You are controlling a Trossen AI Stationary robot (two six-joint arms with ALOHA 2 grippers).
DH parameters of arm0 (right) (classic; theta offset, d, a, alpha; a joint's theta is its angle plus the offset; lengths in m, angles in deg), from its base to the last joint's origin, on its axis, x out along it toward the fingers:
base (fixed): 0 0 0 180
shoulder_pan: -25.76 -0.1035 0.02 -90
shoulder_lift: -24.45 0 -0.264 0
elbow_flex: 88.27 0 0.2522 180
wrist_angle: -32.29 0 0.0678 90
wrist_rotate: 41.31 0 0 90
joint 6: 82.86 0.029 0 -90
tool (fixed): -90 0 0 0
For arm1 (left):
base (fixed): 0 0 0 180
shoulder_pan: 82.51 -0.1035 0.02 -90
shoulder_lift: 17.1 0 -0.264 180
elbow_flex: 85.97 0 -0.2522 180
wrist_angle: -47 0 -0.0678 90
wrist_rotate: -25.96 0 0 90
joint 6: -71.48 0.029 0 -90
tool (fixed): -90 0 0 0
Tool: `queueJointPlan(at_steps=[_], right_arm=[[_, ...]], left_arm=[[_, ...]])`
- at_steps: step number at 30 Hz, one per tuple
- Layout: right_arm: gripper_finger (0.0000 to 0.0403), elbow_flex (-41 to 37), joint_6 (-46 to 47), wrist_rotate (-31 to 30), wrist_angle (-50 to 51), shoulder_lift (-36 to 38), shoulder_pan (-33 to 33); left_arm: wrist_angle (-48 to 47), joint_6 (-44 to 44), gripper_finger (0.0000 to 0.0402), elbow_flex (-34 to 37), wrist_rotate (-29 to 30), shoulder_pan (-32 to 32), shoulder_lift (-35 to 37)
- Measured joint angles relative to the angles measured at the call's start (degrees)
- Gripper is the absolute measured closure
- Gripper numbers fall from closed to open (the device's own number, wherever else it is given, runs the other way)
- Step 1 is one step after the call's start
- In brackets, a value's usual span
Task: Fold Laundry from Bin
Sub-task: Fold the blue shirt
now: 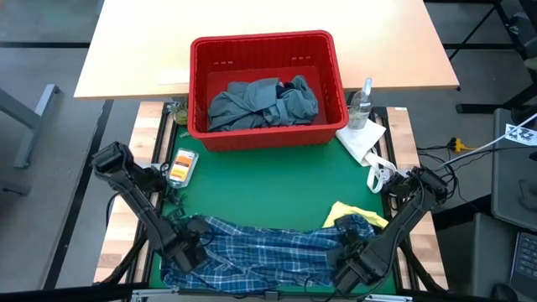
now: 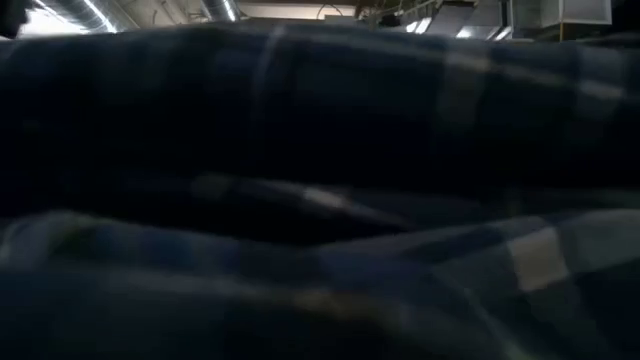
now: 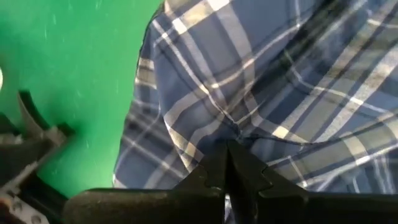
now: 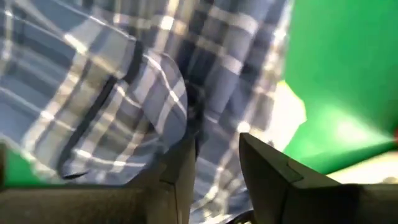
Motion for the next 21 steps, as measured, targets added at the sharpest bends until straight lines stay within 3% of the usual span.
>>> queueJointPlan(at_steps=[7,16,21], right_arm=[[0.0276,0.0,-4.7,-8.6,0.0,0.0,0.0],[0.0276,0.0,-7.5,-7.8,0.0,0.0,0.0],[0.0276,0.0,-8.6,-5.6,0.0,0.1,0.1]], left_arm=[[0.1,-4.2,0.0401,0.0,-0.3,2.9,0.0],[0.3,-4.9,0.0400,0.0,1.4,3.3,0.0],[0.0,-3.8,0.0363,0.0,1.4,3.3,0.0]])
